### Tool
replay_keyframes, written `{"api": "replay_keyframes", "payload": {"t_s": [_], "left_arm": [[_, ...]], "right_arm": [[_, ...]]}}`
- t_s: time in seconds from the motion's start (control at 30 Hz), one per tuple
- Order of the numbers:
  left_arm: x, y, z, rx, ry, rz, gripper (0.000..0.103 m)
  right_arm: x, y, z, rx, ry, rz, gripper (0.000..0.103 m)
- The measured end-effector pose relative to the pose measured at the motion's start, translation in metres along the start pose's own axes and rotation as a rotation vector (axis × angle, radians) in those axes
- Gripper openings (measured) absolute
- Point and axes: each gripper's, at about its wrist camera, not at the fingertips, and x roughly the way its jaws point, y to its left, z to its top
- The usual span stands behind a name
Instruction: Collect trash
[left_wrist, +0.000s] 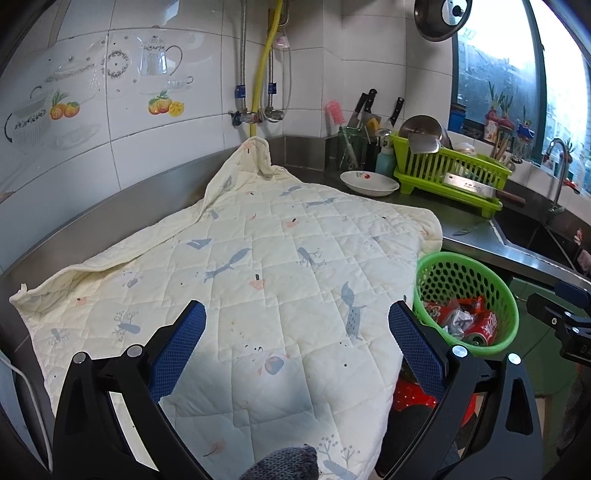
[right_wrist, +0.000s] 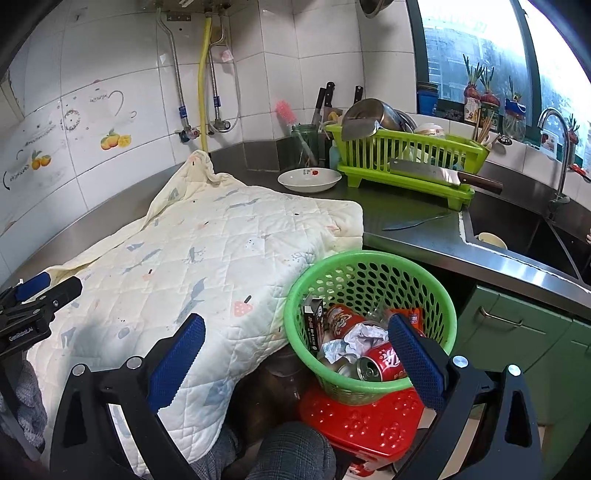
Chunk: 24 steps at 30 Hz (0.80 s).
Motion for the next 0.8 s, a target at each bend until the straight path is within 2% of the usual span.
{"api": "replay_keyframes", "payload": {"t_s": [0.8], "left_arm": [[-0.0061,-0.0040,-0.0066,0.010,-0.002,-0.030,0.098]], "right_arm": [[-0.0020,0.0003,-0.0017,0.005,0.001,-0.006,0.096]]}}
